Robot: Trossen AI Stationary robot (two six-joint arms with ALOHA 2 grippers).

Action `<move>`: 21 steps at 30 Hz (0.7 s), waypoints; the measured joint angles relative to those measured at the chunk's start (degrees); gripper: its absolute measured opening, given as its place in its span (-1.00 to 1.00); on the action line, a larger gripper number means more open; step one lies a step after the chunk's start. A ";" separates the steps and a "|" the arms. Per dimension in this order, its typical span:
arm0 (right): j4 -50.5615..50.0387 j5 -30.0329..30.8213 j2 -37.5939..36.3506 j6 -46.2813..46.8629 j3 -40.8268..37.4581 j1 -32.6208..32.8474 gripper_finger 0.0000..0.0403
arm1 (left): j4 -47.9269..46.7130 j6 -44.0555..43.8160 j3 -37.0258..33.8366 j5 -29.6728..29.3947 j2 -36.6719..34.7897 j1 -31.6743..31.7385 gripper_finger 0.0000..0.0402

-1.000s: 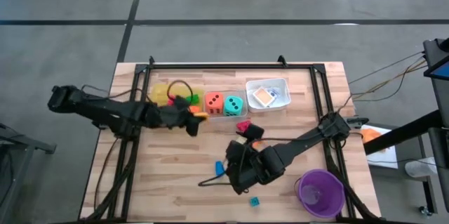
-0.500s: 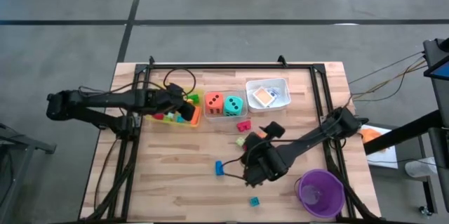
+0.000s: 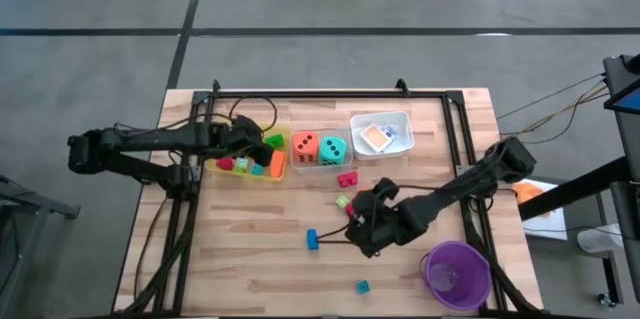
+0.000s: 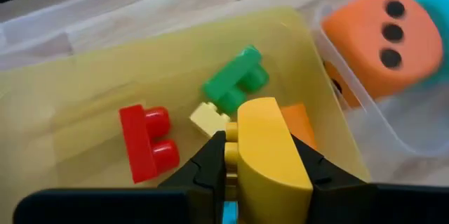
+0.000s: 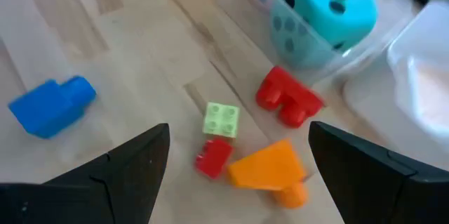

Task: Pick & Place Toys
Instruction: Put the yellow game piece into the yellow bin

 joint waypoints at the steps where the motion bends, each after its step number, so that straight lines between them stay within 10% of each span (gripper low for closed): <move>1: 0.03 0.19 -0.47 -2.12 -0.16 0.00 0.68 | -0.10 -0.54 0.02 0.03 0.02 0.76 -0.60; 21: 1.75 -0.60 -2.57 -10.50 -7.39 -5.49 0.68 | -10.60 -3.85 -0.02 4.12 0.24 15.37 -0.60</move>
